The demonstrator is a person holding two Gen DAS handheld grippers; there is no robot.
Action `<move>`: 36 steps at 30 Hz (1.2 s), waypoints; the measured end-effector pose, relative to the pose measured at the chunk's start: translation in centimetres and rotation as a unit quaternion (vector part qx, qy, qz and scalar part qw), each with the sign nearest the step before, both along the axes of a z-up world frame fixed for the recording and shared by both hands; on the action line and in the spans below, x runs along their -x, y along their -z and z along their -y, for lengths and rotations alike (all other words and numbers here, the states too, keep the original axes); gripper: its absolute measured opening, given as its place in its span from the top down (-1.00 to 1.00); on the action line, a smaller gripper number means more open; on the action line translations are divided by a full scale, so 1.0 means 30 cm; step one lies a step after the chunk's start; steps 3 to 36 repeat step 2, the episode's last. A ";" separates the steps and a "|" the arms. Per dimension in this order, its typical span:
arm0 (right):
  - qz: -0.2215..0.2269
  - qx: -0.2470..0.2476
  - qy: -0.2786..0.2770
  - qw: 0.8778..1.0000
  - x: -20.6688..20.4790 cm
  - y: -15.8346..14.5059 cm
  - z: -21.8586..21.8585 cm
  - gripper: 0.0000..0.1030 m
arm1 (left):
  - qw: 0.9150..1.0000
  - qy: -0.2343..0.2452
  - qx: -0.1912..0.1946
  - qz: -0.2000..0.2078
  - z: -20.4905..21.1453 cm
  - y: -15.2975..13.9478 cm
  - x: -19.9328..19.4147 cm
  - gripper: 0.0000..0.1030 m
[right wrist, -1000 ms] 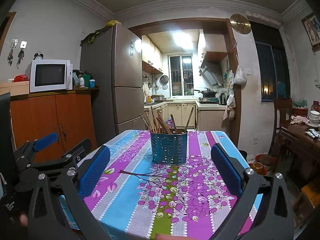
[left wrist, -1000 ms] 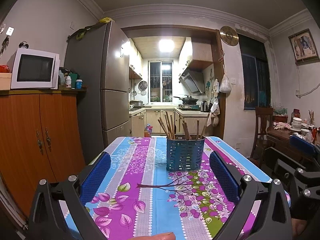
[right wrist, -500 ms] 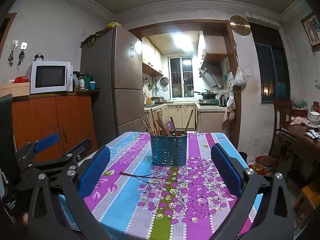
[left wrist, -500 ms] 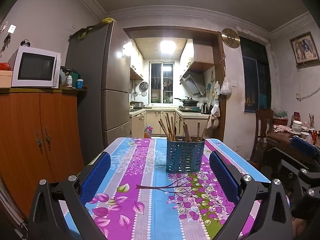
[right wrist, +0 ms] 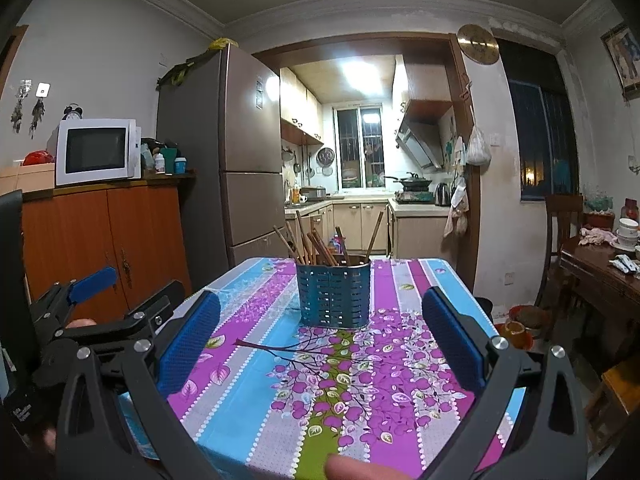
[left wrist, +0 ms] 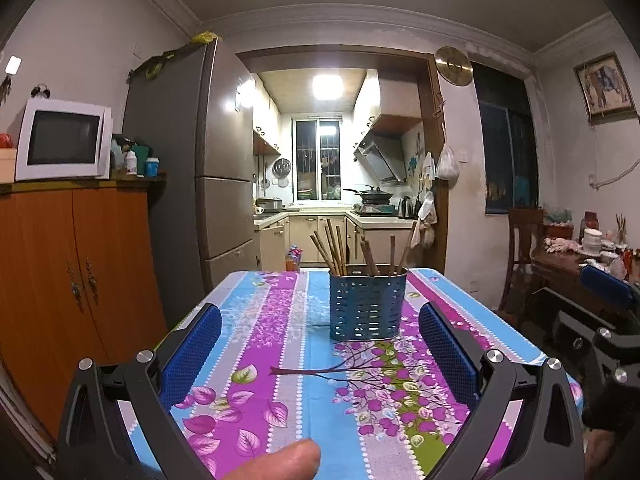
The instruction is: Organize utensils
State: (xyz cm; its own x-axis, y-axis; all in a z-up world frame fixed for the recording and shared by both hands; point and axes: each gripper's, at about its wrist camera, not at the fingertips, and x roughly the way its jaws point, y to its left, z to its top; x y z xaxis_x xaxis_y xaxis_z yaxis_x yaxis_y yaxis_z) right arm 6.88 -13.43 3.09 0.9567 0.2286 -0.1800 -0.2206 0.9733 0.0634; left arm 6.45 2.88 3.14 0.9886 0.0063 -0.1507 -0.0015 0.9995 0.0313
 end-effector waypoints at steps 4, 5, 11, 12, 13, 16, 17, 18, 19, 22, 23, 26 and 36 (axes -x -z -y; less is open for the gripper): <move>-0.001 0.002 0.002 1.000 -0.002 0.001 0.002 -0.89 | 1.000 0.000 -0.002 -0.001 0.004 0.003 0.000 -0.91; -0.001 0.002 0.002 1.000 -0.002 0.001 0.002 -0.89 | 1.000 0.000 -0.002 -0.001 0.004 0.003 0.000 -0.91; -0.001 0.002 0.002 1.000 -0.002 0.001 0.002 -0.89 | 1.000 0.000 -0.002 -0.001 0.004 0.003 0.000 -0.91; -0.001 0.002 0.002 1.000 -0.002 0.001 0.002 -0.89 | 1.000 0.000 -0.002 -0.001 0.004 0.003 0.000 -0.91; -0.001 0.002 0.002 1.000 -0.002 0.001 0.002 -0.89 | 1.000 0.000 -0.002 -0.001 0.004 0.003 0.000 -0.91; -0.001 0.002 0.002 1.000 -0.002 0.001 0.002 -0.89 | 1.000 0.000 -0.002 -0.001 0.004 0.003 0.000 -0.91; -0.001 0.002 0.002 1.000 -0.002 0.001 0.002 -0.89 | 1.000 0.000 -0.002 -0.001 0.004 0.003 0.000 -0.91; -0.001 0.002 0.002 1.000 -0.002 0.001 0.002 -0.89 | 1.000 0.000 -0.002 -0.001 0.004 0.003 0.000 -0.91; -0.001 0.002 0.002 1.000 -0.002 0.001 0.002 -0.89 | 1.000 0.000 -0.002 -0.001 0.004 0.003 0.000 -0.91; -0.001 0.002 0.002 1.000 -0.002 0.001 0.002 -0.89 | 1.000 0.000 -0.002 -0.001 0.004 0.003 0.000 -0.91; -0.001 0.002 0.002 1.000 -0.002 0.001 0.002 -0.89 | 1.000 0.000 -0.002 -0.001 0.004 0.003 0.000 -0.91; -0.001 0.002 0.002 1.000 -0.002 0.001 0.002 -0.89 | 1.000 0.000 -0.002 -0.001 0.004 0.003 0.000 -0.91; -0.001 0.002 0.002 1.000 -0.002 0.001 0.002 -0.89 | 1.000 0.000 -0.002 -0.001 0.004 0.003 0.000 -0.91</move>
